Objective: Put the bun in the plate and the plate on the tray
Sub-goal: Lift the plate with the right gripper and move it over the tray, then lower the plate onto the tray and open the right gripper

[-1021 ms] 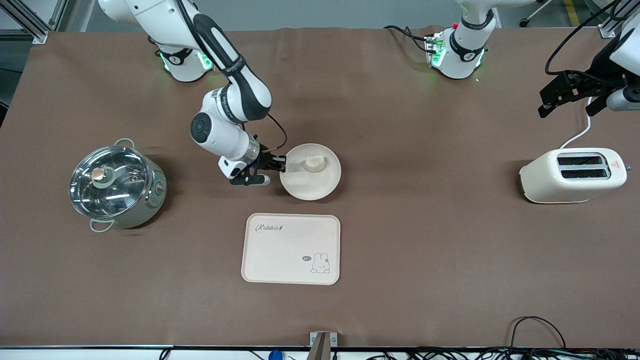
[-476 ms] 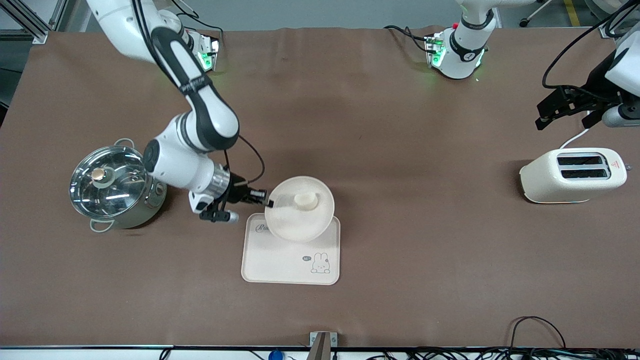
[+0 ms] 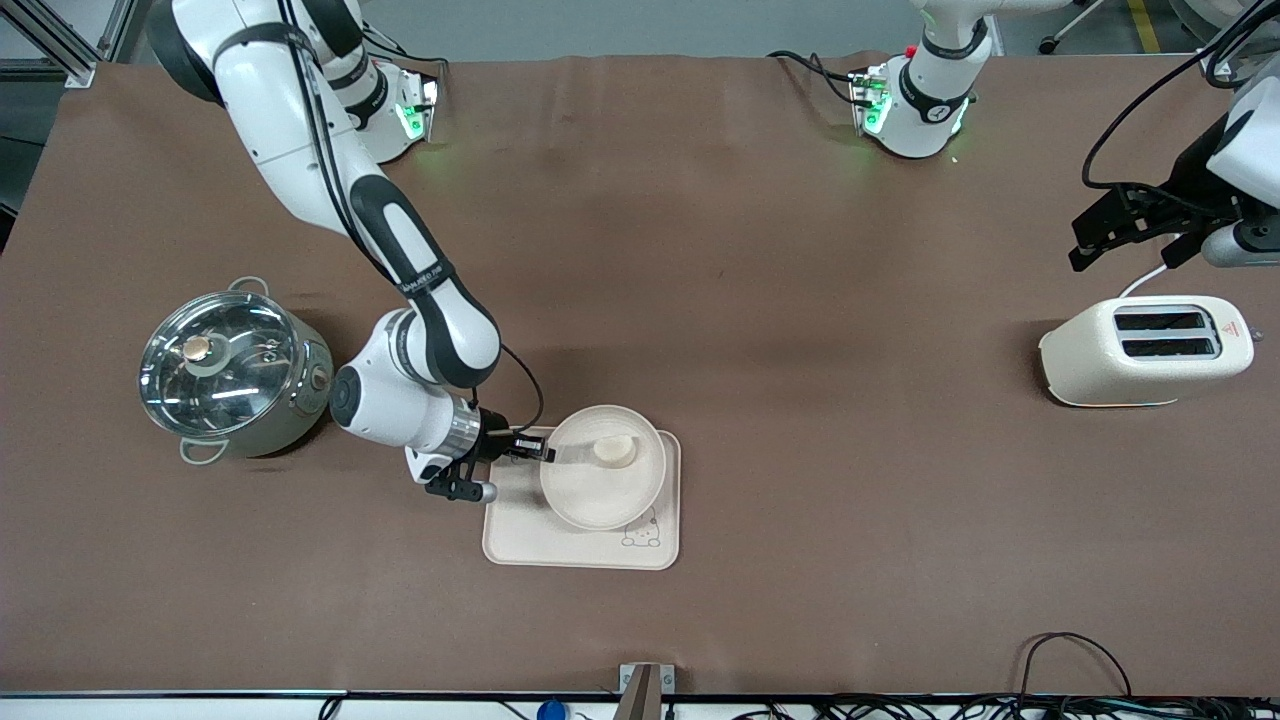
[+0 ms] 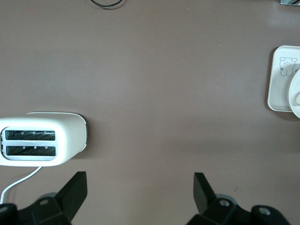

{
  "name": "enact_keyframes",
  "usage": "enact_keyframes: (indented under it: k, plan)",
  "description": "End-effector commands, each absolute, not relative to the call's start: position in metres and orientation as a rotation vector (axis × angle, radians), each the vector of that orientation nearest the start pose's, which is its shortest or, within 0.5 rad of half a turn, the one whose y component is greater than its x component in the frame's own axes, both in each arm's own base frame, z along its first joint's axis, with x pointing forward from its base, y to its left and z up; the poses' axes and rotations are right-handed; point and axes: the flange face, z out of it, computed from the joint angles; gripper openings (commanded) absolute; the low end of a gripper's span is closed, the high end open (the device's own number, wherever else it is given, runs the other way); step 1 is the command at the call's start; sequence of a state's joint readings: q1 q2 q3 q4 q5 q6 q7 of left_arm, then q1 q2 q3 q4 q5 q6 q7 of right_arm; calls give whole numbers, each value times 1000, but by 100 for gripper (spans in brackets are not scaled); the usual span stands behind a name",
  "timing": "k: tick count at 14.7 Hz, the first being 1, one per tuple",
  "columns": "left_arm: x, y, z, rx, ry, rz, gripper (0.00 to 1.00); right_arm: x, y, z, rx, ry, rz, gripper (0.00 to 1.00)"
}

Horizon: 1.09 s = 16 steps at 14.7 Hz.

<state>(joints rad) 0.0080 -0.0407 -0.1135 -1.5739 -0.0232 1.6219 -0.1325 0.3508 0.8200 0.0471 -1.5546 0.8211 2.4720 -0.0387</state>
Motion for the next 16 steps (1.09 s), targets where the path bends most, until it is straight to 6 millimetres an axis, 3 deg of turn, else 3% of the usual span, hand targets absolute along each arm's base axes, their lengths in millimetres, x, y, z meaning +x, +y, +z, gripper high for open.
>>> enact_keyframes:
  k: [1, 3, 5, 6, 7, 8, 11, 15, 16]
  plan:
    - [546, -61, 654, -3177, -32, -155, 100, 679, 248, 171, -2507, 284, 27, 0]
    - [544, -62, 656, -3178, -19, -159, 100, 688, 234, 165, -2498, 256, 32, 0]
    - [541, -63, 660, -3177, -16, -159, 100, 687, 232, 161, -2501, 233, 27, 1]
    - [541, -61, 661, -3176, -21, -164, 100, 687, 232, 159, -2501, 238, 32, 20]
    - [541, -60, 662, -3176, -24, -167, 100, 687, 233, 158, -2503, 238, 31, 63]
    - [542, -60, 661, -3176, -24, -167, 100, 685, 238, 159, -2496, 242, 30, 97]
    - [542, -62, 661, -3175, -29, -167, 100, 683, 249, 163, -2477, 242, 32, 100]
    - [541, -63, 663, -3176, -19, -169, 100, 683, 254, 198, -2442, 195, 69, 100]
    - [540, -66, 664, -3175, -19, -171, 100, 685, 246, 211, -2426, 182, 94, 100]
